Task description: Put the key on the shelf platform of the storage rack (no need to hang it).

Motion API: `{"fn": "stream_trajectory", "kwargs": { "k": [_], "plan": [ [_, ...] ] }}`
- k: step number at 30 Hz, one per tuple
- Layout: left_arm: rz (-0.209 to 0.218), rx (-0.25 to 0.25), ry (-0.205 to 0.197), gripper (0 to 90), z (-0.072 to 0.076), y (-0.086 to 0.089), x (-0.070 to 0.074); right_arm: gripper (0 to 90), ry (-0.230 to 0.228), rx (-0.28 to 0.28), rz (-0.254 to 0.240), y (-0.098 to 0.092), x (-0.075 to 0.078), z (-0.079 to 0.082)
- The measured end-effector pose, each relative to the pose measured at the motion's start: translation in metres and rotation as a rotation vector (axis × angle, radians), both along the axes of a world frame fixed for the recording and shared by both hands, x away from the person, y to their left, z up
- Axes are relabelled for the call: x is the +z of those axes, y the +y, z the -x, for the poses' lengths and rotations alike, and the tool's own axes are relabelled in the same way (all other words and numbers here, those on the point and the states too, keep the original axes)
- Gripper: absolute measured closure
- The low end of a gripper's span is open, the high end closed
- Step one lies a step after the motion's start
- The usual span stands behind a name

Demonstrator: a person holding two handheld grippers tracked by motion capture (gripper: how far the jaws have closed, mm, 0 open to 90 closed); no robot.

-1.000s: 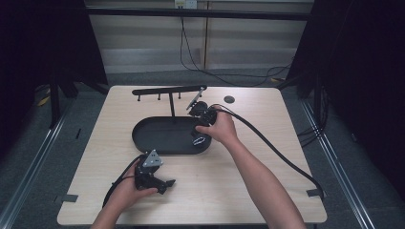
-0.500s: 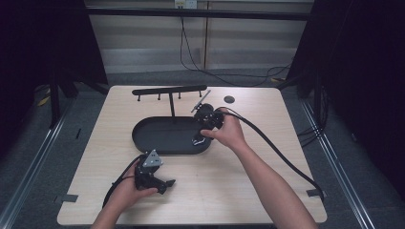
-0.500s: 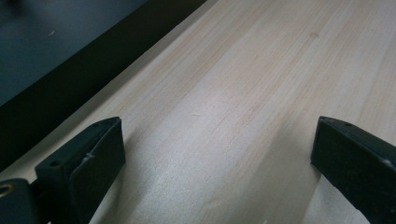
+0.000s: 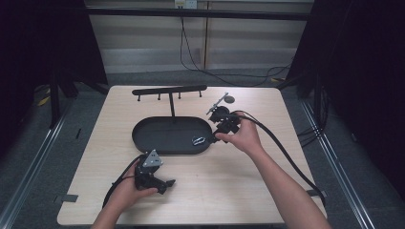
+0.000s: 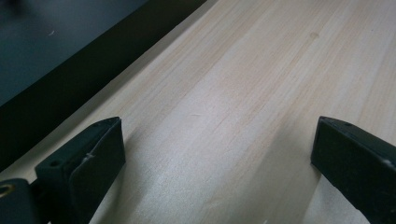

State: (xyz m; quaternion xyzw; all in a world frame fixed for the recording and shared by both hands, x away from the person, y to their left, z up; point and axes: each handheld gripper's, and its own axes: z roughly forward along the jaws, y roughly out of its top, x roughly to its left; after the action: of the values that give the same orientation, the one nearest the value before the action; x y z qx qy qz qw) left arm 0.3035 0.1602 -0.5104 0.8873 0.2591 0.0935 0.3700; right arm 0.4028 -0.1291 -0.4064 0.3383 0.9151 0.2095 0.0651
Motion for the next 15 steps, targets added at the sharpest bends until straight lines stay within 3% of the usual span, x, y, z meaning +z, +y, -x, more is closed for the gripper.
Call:
{"fn": "stream_trajectory", "kwargs": {
  "k": [5,15],
  "plan": [
    [-0.001,-0.002,0.001,2.6,0.000,0.000,0.000,27.5,-0.006,-0.006,0.006,-0.011,-0.002,0.008],
    [-0.006,-0.002,0.002,2.6,0.000,0.000,0.001,27.2,-0.012,-0.027,-0.033,-0.037,-0.009,0.026]
  ]
}}
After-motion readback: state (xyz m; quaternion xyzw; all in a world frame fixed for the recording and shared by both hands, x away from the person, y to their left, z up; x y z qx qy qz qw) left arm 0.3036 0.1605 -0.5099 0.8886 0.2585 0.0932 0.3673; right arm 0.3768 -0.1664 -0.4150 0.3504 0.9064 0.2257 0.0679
